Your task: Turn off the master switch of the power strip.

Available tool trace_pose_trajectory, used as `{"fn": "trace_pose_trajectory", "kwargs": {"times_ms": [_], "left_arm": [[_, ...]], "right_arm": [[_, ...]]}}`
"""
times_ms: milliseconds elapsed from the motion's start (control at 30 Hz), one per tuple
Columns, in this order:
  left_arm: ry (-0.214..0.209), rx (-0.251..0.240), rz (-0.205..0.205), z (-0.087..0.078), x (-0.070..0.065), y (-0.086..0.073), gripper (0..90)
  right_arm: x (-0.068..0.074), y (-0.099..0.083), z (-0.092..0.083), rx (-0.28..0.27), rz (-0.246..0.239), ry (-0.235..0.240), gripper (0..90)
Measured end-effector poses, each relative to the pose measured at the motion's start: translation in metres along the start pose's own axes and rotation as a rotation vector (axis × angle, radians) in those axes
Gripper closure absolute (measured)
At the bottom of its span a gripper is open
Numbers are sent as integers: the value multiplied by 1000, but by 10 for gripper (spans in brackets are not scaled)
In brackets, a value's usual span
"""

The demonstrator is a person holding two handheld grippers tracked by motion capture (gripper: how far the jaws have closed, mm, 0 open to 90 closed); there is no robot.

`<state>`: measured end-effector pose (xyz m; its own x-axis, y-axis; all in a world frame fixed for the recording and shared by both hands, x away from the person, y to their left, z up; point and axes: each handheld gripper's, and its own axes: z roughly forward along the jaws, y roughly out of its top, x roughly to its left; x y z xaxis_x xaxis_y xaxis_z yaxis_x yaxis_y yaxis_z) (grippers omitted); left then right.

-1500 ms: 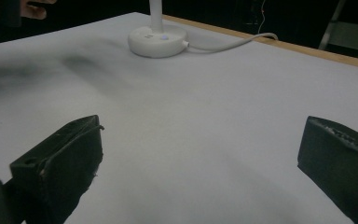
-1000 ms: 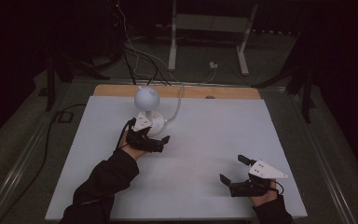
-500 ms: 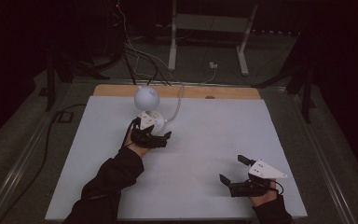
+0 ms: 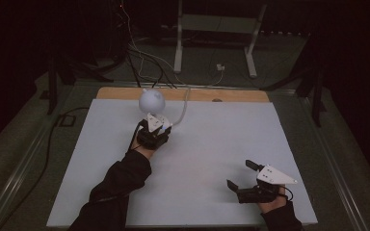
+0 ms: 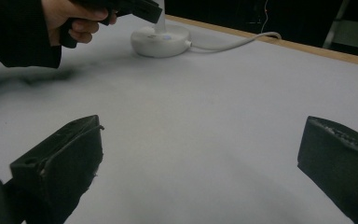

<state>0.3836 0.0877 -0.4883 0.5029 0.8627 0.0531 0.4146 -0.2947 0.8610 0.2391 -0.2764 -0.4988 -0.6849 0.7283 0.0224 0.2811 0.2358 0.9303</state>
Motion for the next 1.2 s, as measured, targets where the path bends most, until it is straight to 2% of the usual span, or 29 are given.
{"fn": "trace_pose_trajectory", "kwargs": {"times_ms": [67, 167, 233, 300, 367, 500, 567, 633, 767, 1200], "left_arm": [[5, 10, -6, 1, 2, 1, 781], [1, 23, -6, 4, 5, 2, 845], [-1, 33, 12, 6, 6, 2, 859], [-5, 42, 8, 9, 8, 1, 861], [-3, 49, 8, 12, 9, 0, 900], [10, 66, 25, 18, 10, -1, 900], [30, 60, 38, 21, 10, -1, 900], [34, 57, 35, 23, 11, -2, 900], [55, 51, 58, 28, 9, -5, 900], [82, 48, 63, 38, 8, -10, 900]], "right_arm": [[-1, 0, 0, 1, 2, 1, 0], [0, 0, 0, 3, 1, 2, 0], [0, 0, 0, 1, -1, 2, 0], [0, 0, 0, 1, 1, 2, 0], [0, 0, 0, 2, 1, 2, 0], [0, -1, 0, 4, 4, 3, 0], [0, -1, 1, 5, 4, 4, 0], [0, -1, 1, 3, 2, 5, 0], [0, -1, 0, 4, 4, 5, 0], [0, 0, 0, 0, 1, 4, 0]]}}
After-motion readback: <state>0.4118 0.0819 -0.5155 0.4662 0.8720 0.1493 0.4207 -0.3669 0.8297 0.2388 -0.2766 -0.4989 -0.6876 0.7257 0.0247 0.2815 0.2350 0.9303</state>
